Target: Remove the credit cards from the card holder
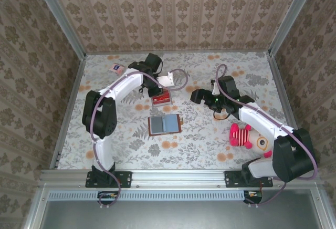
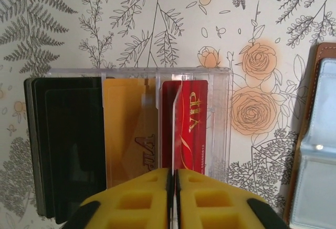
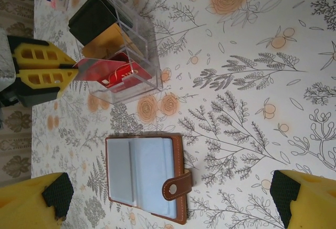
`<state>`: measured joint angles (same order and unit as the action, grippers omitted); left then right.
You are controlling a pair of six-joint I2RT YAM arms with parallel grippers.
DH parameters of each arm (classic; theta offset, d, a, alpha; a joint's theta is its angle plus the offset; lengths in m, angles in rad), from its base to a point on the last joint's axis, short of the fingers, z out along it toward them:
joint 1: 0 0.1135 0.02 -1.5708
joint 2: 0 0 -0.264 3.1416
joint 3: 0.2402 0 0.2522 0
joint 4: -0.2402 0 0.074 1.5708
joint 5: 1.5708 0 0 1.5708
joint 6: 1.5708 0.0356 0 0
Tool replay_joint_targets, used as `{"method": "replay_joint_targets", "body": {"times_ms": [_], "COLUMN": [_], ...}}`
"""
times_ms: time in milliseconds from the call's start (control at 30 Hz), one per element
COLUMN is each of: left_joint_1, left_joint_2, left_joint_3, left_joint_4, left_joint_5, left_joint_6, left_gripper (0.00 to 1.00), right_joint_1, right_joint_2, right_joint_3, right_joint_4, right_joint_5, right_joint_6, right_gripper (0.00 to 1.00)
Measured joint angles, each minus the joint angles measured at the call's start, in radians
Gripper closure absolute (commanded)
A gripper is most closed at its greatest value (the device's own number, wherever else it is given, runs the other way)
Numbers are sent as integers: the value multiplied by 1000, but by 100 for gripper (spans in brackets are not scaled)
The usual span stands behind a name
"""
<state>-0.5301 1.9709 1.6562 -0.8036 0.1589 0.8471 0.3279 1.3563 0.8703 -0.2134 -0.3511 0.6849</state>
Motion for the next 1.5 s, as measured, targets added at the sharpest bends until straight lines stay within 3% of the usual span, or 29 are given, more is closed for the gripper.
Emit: {"method": "replay_joint_targets", "body": {"times_ms": [133,267,333,500,633,733,933,1100,1200,1367,1500], "left_joint_1": [-2,-1,2,28,102,195,267,316,348,423,494], "left_joint_2": [5,6,-1,-121,-286,-415,-615,-729,-790,-871,-912], "left_joint_3": [1,1,-8,-122,-244,-351,-552,-682,-737,-787,-820], "left_joint_4": [4,23,67,203,289,342,375,395,390,375,373], "left_joint_5": [-18,-41,-52,-135,-218,-252,-302,-320,-346,-356,-332], "left_joint_6": [-1,-30,-68,-263,-481,-638,-812,-950,-1040,-1166,-1238], "left_gripper": [65,56,43,18,10,0,0,0,0,0,0], "right_joint_1": [0,3,15,126,252,345,473,517,536,552,552], "right_joint_2": [-6,-16,-16,3,98,199,408,565,629,683,721], "right_joint_3": [-6,-11,-11,48,175,267,413,536,604,671,695], "right_joint_4": [0,0,-4,-72,-111,-132,-180,-260,-332,-428,-477], "right_joint_5": [0,1,11,82,134,148,158,193,257,356,398], "right_joint_6": [3,3,-1,-26,-47,-58,-62,-82,-117,-166,-191], "right_gripper": [0,2,5,14,26,28,31,34,31,15,12]}}
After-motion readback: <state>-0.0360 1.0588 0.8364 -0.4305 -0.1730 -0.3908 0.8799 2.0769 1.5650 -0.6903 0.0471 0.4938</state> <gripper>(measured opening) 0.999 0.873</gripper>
